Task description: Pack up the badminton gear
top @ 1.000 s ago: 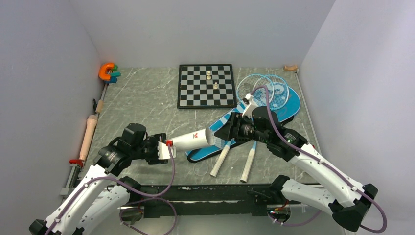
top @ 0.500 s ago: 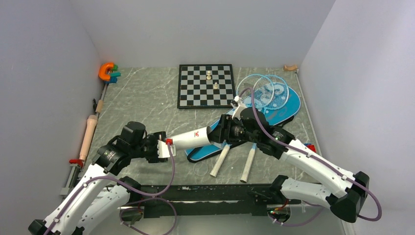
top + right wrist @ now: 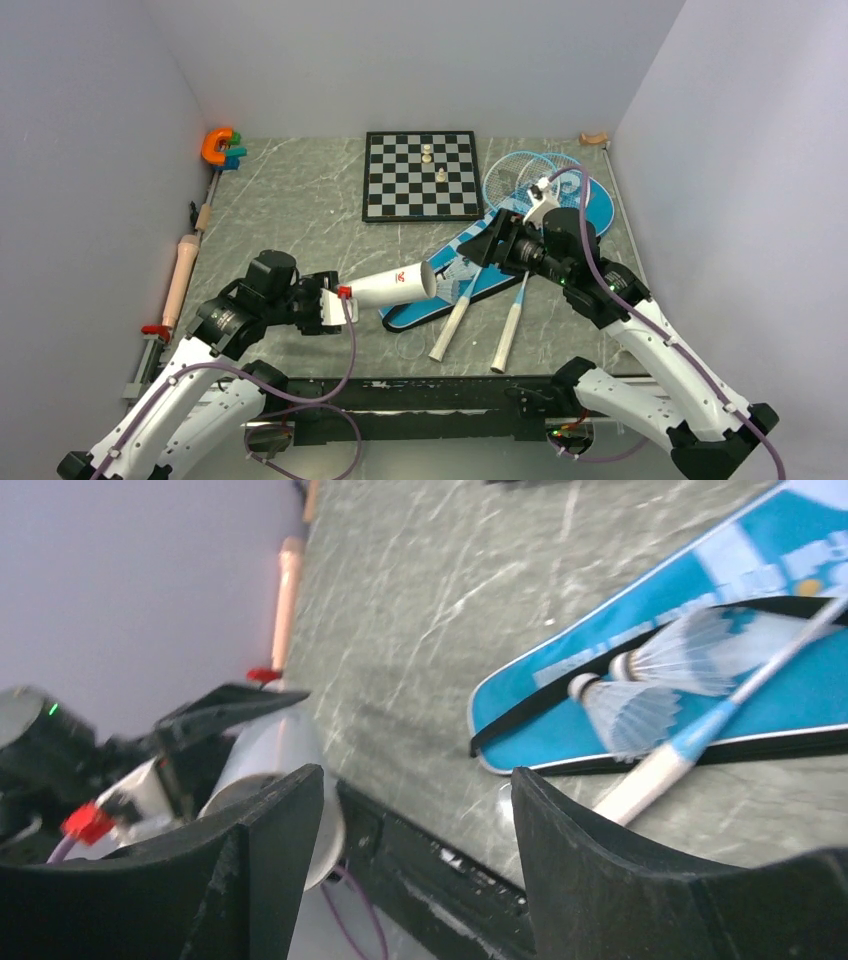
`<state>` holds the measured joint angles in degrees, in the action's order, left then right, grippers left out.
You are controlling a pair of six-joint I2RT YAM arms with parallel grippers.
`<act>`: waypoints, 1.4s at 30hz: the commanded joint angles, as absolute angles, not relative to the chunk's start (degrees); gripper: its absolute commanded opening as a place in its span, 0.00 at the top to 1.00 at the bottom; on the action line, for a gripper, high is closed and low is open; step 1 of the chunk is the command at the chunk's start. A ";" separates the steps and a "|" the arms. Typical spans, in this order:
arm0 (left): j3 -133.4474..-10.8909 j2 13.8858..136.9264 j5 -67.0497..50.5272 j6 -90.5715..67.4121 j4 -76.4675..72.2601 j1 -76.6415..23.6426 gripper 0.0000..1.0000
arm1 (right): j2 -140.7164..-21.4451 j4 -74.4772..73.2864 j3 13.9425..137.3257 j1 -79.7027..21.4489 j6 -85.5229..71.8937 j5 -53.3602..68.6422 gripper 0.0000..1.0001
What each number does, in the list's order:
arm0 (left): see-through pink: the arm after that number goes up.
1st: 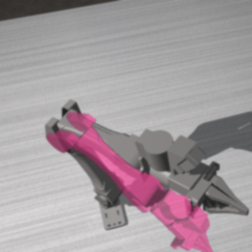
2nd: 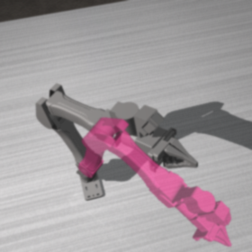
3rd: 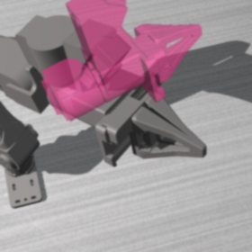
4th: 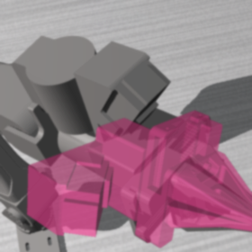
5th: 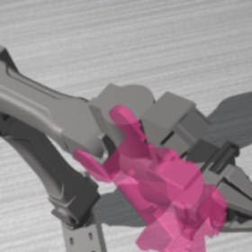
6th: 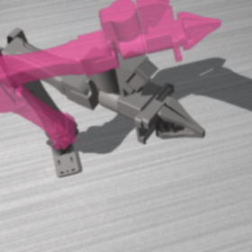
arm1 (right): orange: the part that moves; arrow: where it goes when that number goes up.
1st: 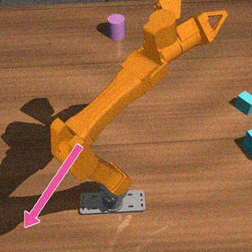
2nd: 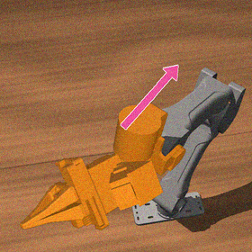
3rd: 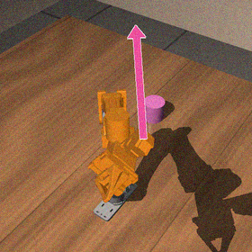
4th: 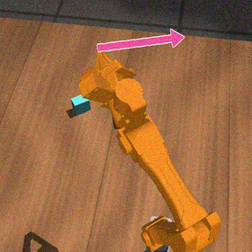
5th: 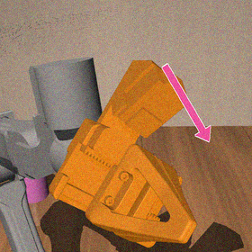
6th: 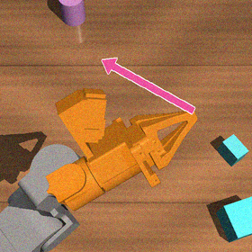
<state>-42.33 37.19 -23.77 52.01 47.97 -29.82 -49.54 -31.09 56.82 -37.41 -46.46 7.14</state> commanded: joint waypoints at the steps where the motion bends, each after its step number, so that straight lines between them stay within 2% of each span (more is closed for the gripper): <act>1: -42.52 36.25 -25.91 54.05 47.77 -29.70 0.43 | -51.80 -34.33 54.07 -30.83 -44.08 8.50 0.28; 6: -42.02 36.10 -26.33 55.11 49.05 -29.68 0.43 | -61.59 -28.66 50.93 -27.41 -41.73 7.64 0.37; 11: -42.46 35.99 -26.24 55.38 49.76 -29.68 0.44 | -73.85 -23.29 52.98 -27.27 -39.83 6.81 0.36; 17: -42.46 35.18 -26.25 55.09 50.13 -29.69 0.44 | -79.48 -20.54 53.57 -26.89 -37.76 4.66 0.35; 22: -42.18 34.55 -26.25 54.89 50.09 -29.66 0.44 | -83.64 -15.65 52.26 -26.81 -37.53 6.52 0.41; 32: -42.23 34.21 -25.88 55.37 50.85 -29.68 0.44 | -86.89 -9.94 49.84 -26.49 -38.10 12.24 0.63; 34: -42.19 34.20 -25.99 55.30 50.89 -29.71 0.44 | -86.55 -9.68 49.31 -26.38 -38.46 12.75 0.72; 38: -42.19 34.08 -25.84 55.37 50.98 -29.66 0.44 | -84.76 -10.53 48.83 -25.91 -38.93 12.73 0.97; 39: -42.18 34.10 -25.88 55.37 51.05 -29.66 0.44 | -83.86 -11.07 48.85 -25.71 -39.00 12.54 1.00; 42: -42.06 34.13 -25.97 55.39 50.98 -29.70 0.44 | -80.06 -12.99 48.75 -24.92 -39.29 12.50 1.00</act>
<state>-41.69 34.96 -24.16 54.33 52.03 -29.82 -86.21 -13.06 48.95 -26.00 -39.05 12.14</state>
